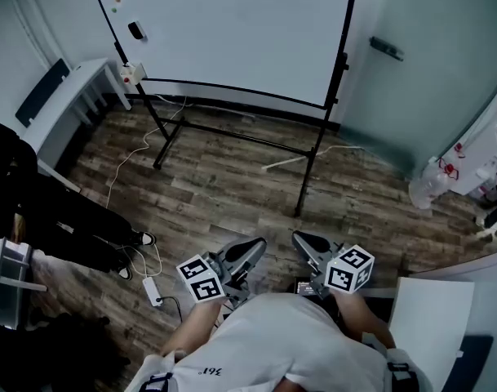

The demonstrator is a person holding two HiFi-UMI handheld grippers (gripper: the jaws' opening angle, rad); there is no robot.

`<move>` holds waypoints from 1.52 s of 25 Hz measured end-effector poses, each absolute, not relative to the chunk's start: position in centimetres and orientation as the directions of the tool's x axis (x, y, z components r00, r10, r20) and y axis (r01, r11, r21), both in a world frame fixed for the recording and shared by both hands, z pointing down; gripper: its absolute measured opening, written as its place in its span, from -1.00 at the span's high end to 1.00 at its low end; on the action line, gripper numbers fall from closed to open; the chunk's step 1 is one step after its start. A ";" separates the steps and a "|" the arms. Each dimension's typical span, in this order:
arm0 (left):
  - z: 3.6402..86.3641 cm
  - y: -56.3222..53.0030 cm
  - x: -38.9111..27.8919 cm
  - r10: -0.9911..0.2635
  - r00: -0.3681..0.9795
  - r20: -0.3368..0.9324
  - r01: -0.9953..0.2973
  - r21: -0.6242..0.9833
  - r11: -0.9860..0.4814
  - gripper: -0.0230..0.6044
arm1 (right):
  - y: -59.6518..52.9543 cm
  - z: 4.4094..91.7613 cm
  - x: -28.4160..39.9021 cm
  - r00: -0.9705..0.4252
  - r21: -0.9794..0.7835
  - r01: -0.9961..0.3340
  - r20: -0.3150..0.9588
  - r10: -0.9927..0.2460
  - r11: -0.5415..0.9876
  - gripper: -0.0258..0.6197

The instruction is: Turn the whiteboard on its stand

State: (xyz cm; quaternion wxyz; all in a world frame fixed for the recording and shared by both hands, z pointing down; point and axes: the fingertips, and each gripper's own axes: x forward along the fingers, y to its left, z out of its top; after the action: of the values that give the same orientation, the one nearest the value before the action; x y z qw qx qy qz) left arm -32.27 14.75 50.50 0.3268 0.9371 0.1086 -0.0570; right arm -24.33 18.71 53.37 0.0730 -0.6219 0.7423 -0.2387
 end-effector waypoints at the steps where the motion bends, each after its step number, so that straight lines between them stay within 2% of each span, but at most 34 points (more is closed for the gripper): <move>1: 50.5 14.7 -32.2 0.167 0.970 -0.178 0.242 0.600 -0.762 0.91 | 18.7 53.4 -24.3 -0.215 -0.444 -0.889 0.189 -0.958 0.112 0.84; 14: 50.5 14.8 -31.8 0.174 0.969 -0.178 0.247 0.601 -0.761 0.91 | 18.9 53.5 -23.8 -0.215 -0.478 -0.872 0.173 -0.961 0.109 0.84; 35: 50.5 18.0 -25.5 0.206 0.968 -0.146 0.252 0.588 -0.769 0.90 | 23.9 53.7 -15.8 -0.041 -0.397 -0.917 0.197 -0.979 -0.042 0.83; 38: 50.7 18.8 -24.0 0.202 0.969 -0.142 0.247 0.588 -0.770 0.82 | 25.0 53.8 -14.0 -0.023 -0.396 -0.916 0.195 -0.981 -0.058 0.78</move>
State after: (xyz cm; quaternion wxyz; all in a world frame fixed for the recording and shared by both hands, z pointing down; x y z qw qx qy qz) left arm -24.04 18.82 50.66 0.3174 0.9401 0.1194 -0.0354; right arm -13.98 24.99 53.82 0.0749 -0.6950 0.6824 -0.2140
